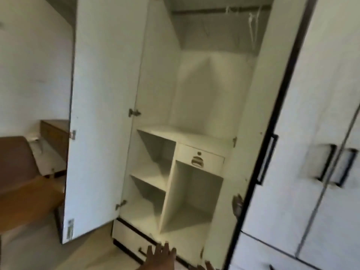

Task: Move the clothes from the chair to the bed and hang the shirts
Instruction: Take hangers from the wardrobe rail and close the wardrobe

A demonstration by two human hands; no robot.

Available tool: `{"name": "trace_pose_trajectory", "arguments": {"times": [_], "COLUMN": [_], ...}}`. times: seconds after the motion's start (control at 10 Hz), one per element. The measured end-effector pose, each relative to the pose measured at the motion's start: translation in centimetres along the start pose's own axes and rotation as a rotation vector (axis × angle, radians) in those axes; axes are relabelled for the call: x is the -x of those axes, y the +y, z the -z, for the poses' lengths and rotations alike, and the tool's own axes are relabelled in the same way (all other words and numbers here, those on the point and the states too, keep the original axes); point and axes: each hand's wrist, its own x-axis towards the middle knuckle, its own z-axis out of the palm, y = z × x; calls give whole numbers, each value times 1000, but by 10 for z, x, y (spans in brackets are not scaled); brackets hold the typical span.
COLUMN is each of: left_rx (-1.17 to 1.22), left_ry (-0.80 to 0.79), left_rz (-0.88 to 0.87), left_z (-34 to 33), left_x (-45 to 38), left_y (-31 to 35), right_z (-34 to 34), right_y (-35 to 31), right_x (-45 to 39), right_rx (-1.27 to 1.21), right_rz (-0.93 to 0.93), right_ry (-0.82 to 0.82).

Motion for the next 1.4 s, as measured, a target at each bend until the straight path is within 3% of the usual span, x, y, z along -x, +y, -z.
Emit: {"name": "trace_pose_trajectory", "arguments": {"times": [0.1,0.2,0.3,0.4,0.6,0.8,1.1,1.4], "left_rx": [-60,-99,-69,2,-145,-350,-436,-392], "left_ry": [203,301,492,659,972,1149,1260,1486], "left_rz": [-33,-85,-142,-167,-253,-253,-237,-429], "left_z": [74,164,263,360,513,607,706,806], "left_x": [-18,-30,-39,-43,-49,-102,-212,-327], "left_y": [-27,-40,-35,-27,-14,-14,-30,-44], "right_z": [3,81,176,257,373,422,450,457], "right_y": [-8,-15,-8,1,20,54,113,149], "right_x": [-51,-74,-123,-178,-286,-390,-515,-625], "right_rx": [-29,69,172,170,32,94,198,401], "right_rz": [65,46,70,-30,-62,-69,-202,-424], "right_ry": [120,-70,123,180,552,695,740,769]}}
